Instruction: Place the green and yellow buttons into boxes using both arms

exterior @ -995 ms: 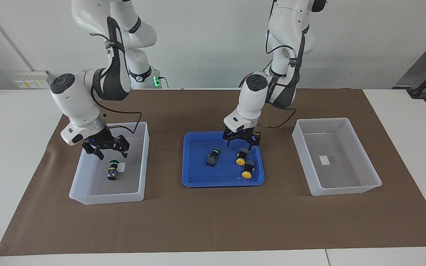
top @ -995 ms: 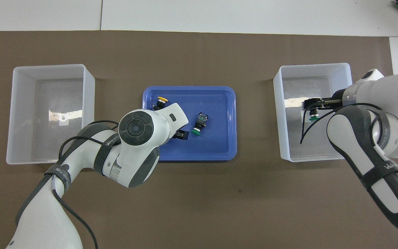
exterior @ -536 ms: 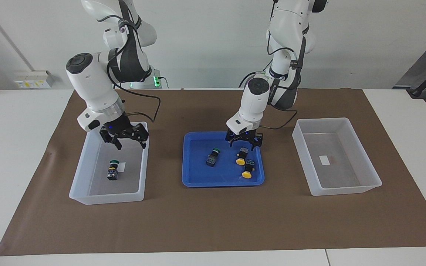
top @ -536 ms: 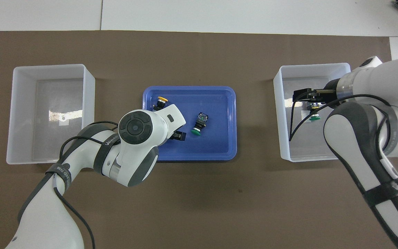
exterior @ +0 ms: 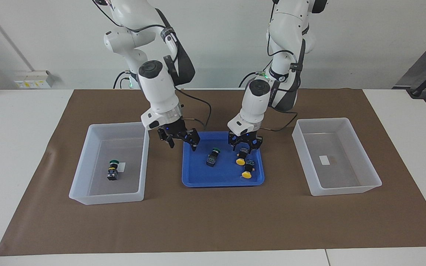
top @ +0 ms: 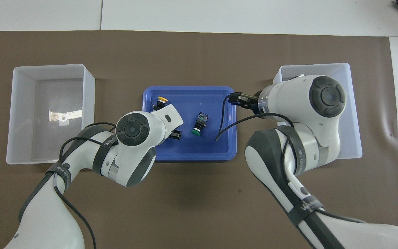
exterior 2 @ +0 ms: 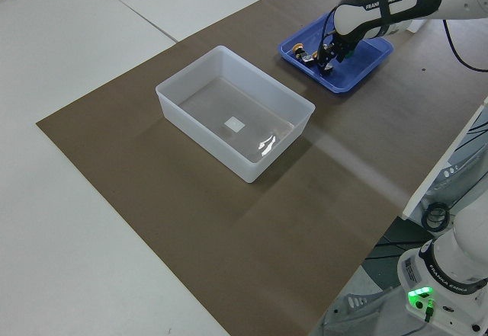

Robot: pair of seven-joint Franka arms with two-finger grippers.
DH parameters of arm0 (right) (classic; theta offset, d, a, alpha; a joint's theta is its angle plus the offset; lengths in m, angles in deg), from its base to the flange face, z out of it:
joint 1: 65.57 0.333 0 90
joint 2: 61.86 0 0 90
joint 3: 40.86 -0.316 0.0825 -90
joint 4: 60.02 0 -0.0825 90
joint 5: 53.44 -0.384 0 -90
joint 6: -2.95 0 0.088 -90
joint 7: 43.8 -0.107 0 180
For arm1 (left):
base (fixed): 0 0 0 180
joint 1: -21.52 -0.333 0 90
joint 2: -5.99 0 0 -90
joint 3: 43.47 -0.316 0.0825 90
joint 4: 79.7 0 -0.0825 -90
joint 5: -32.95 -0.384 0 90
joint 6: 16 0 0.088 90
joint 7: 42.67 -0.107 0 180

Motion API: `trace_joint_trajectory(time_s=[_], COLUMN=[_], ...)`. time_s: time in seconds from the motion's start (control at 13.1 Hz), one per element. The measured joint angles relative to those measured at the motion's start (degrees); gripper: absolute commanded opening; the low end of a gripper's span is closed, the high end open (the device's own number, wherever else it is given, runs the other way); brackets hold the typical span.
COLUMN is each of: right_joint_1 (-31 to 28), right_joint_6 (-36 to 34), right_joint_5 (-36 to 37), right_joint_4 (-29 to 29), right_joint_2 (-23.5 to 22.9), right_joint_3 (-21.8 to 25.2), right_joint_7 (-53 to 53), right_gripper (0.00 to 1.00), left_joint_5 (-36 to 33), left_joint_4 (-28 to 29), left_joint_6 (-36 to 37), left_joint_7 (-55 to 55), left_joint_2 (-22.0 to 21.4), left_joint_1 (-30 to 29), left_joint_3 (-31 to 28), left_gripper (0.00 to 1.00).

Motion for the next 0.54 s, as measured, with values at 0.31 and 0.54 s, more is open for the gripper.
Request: trace_joint_trajectory(time_s=[0.31,0.54], right_joint_1=[0.68,0.79], right_joint_6=[0.11,2.7], right_joint_5=[-9.41,-11.11], right_joint_4=[-0.52,-0.56], right_joint_2=[-2.89,-5.3], right_joint_3=[-0.24,-0.7], right_joint_7=[-1.19,-1.19], right_gripper=[1.0,1.0], left_joint_5=[0.0,-0.01], left_joint_4=[-0.3,-0.47], left_joint_6=[1.75,11.19], left_joint_7=[-0.02,-0.12], left_joint_2=[-2.5,-9.14], left_joint_1=[-0.25,-3.35], left_joint_3=[-0.72,-1.17], left_gripper=[0.0,0.0])
